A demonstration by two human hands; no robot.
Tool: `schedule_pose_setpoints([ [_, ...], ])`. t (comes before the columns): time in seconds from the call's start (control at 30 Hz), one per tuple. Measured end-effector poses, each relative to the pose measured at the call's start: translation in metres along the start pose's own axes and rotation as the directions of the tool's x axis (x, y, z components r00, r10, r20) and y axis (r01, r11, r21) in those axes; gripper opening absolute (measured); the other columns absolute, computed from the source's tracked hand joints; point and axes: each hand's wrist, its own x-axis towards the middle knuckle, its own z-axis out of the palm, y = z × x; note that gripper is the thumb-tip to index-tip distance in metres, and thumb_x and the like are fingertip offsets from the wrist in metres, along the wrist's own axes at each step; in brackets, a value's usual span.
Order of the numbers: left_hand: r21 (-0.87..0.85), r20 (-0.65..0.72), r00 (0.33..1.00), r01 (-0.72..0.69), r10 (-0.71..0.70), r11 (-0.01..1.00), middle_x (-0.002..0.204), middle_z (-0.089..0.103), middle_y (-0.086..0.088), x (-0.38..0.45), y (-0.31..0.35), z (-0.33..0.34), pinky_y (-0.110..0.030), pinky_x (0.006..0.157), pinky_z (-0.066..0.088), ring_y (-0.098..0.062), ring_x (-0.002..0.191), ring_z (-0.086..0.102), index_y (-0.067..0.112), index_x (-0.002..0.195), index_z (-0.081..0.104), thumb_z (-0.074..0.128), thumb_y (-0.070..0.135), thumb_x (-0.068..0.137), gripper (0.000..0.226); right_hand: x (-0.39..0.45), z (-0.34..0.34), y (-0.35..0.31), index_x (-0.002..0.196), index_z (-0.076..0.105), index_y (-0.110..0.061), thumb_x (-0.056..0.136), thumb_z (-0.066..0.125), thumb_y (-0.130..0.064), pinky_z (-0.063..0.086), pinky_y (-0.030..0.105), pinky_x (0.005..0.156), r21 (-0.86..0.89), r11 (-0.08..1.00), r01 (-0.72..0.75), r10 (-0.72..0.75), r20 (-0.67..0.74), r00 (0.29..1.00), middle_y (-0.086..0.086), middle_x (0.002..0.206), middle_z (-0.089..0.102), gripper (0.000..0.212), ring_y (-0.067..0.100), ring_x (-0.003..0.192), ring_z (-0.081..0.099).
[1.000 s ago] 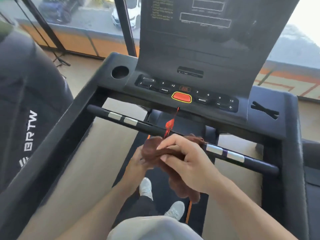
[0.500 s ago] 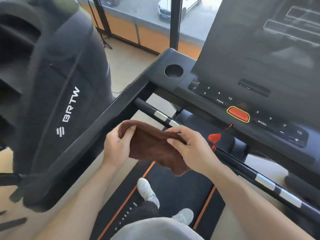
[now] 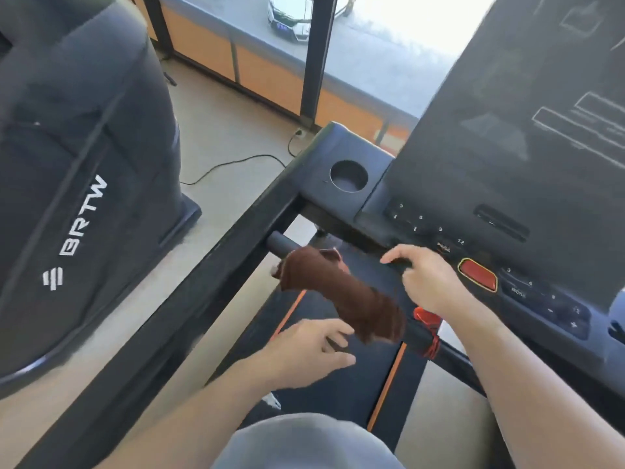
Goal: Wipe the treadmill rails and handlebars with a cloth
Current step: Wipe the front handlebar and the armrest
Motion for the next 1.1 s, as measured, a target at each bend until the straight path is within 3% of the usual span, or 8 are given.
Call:
schedule_pose_setpoints([
  [0.07, -0.069, -0.024, 0.999, 0.03, -0.032, 0.997, 0.107, 0.069, 0.024, 0.006, -0.015, -0.002, -0.035, 0.099, 0.052, 0.003, 0.1, 0.064, 0.046, 0.123, 0.06, 0.064, 0.049, 0.088, 0.035, -0.009, 0.027, -0.014, 0.135, 0.057, -0.043, 0.1, 0.053, -0.022, 0.046, 0.033, 0.096, 0.009, 1.0, 0.024, -0.024, 0.017, 1.0, -0.003, 0.138, 0.062, 0.041, 0.018, 0.118, 0.059],
  [0.2, -0.204, -0.122, 0.988, 0.064, -0.09, 0.977, 0.098, 0.073, 0.022, 0.009, -0.045, -0.018, -0.035, 0.095, 0.054, 0.004, 0.095, 0.067, 0.042, 0.108, 0.067, 0.065, 0.04, 0.089, 0.02, -0.009, 0.094, -0.037, 0.162, 0.012, -0.033, 0.09, 0.05, -0.078, 0.037, 0.047, 0.11, -0.342, 0.939, 0.03, 0.051, 0.225, 0.973, -0.003, 0.157, 0.04, 0.093, 0.026, 0.142, 0.041],
  [0.33, -0.289, -0.317, 0.921, 0.132, -0.225, 0.948, 0.094, 0.073, 0.018, -0.005, -0.066, -0.026, -0.03, 0.091, 0.055, 0.0, 0.09, 0.067, 0.036, 0.1, 0.069, 0.068, 0.033, 0.091, 0.01, 0.019, 0.124, -0.062, 0.144, 0.041, -0.022, 0.095, 0.045, -0.071, 0.047, 0.042, 0.091, -0.462, 0.88, 0.11, -0.122, 0.004, 0.992, 0.001, 0.131, 0.061, 0.069, 0.026, 0.117, 0.062],
  [0.53, -0.406, -0.447, 0.826, 0.155, -0.343, 0.901, 0.096, 0.073, 0.013, -0.024, -0.071, -0.025, -0.024, 0.086, 0.053, 0.001, 0.089, 0.066, 0.032, 0.104, 0.068, 0.069, 0.026, 0.092, 0.014, 0.078, 0.117, -0.114, 0.135, 0.042, -0.019, 0.102, 0.036, -0.066, 0.045, 0.043, 0.083, -0.21, 0.918, 0.336, -0.301, 0.182, 0.936, 0.01, 0.128, 0.066, 0.058, 0.039, 0.111, 0.065],
  [0.63, -0.405, -0.532, 0.779, 0.109, -0.331, 0.908, 0.111, 0.068, 0.016, -0.024, -0.056, -0.026, -0.014, 0.085, 0.047, 0.004, 0.099, 0.063, 0.032, 0.122, 0.062, 0.068, 0.028, 0.093, 0.03, 0.092, 0.107, -0.108, 0.137, 0.047, -0.024, 0.1, 0.043, -0.067, 0.046, 0.039, 0.091, 0.032, 0.978, 0.205, -0.203, 0.335, 0.92, 0.01, 0.131, 0.065, 0.057, 0.032, 0.116, 0.062],
  [0.8, -0.368, -0.577, 0.769, 0.056, -0.275, 0.928, 0.128, 0.06, 0.017, -0.016, -0.021, -0.002, -0.029, 0.102, 0.047, 0.0, 0.112, 0.06, 0.034, 0.141, 0.051, 0.067, 0.032, 0.093, 0.05, 0.077, 0.078, -0.091, 0.153, 0.048, -0.022, 0.099, 0.044, -0.07, 0.031, 0.027, 0.106, 0.199, 0.98, 0.018, -0.126, 0.544, 0.83, 0.001, 0.156, 0.048, 0.072, 0.021, 0.14, 0.048],
  [0.93, -0.405, -0.586, 0.751, 0.056, -0.305, 0.913, 0.129, 0.061, 0.017, -0.011, 0.0, 0.04, -0.031, 0.101, 0.05, -0.002, 0.11, 0.063, 0.032, 0.138, 0.051, 0.067, 0.03, 0.094, 0.047, 0.054, 0.064, -0.039, 0.111, 0.067, -0.027, 0.093, 0.058, -0.068, 0.045, 0.022, 0.08, 0.27, 0.944, -0.188, -0.023, 0.624, 0.781, -0.005, 0.119, 0.072, 0.046, 0.006, 0.081, 0.064],
  [1.1, -0.497, -0.562, 0.736, 0.065, -0.378, 0.865, 0.128, 0.06, 0.014, 0.004, 0.024, 0.095, -0.029, 0.095, 0.049, -0.007, 0.109, 0.063, 0.031, 0.14, 0.047, 0.068, 0.029, 0.094, 0.05, 0.031, 0.055, 0.029, 0.109, 0.079, -0.012, 0.076, 0.07, -0.077, 0.058, 0.039, 0.097, 0.258, 0.929, -0.267, 0.049, 0.627, 0.777, 0.009, 0.097, 0.081, 0.073, 0.027, 0.093, 0.077],
])
